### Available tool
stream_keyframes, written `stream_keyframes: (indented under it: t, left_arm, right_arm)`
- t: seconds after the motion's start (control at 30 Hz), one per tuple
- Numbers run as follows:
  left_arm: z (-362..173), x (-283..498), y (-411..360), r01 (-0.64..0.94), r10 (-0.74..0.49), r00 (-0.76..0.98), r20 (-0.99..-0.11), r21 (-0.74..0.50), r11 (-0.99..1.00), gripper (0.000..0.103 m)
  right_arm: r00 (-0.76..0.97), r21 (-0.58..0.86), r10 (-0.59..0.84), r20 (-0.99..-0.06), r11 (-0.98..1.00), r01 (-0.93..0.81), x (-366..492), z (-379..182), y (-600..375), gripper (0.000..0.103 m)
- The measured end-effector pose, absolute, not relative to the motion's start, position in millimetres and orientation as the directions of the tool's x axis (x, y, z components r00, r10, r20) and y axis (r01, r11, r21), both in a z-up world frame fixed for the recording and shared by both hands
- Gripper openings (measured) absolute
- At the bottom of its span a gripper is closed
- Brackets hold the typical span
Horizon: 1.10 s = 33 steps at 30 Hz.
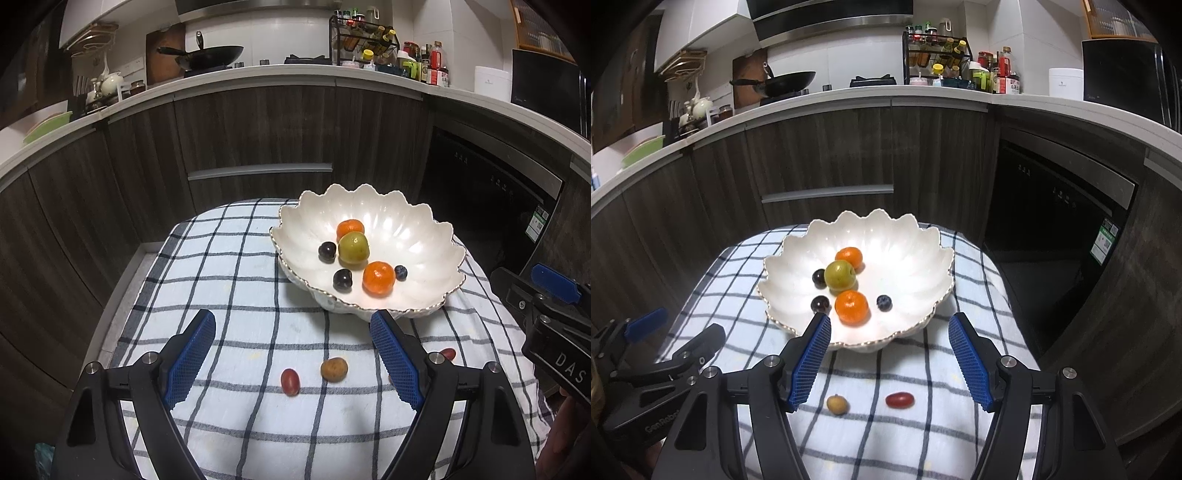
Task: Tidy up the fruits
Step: 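Withdraw both open tools from the bowl toward the remaining fruits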
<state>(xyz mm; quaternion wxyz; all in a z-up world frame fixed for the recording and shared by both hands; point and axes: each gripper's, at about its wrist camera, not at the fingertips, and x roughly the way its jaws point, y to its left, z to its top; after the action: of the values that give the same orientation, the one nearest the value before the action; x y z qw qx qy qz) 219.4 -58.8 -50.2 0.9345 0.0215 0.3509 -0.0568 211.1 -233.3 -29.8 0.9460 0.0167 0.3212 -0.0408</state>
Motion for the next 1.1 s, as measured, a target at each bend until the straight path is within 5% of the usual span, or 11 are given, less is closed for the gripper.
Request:
stream_keyframes:
  t: [1.1]
  left_arm:
    - [-117.1, 211.2, -31.1, 0.124, -0.074, 0.715, -0.695, 0.021, 0.992, 0.086]
  right_arm:
    - [0.746, -0.039, -0.057, -0.663, 0.998, 0.042, 204.0, -97.5, -195.9, 0.067]
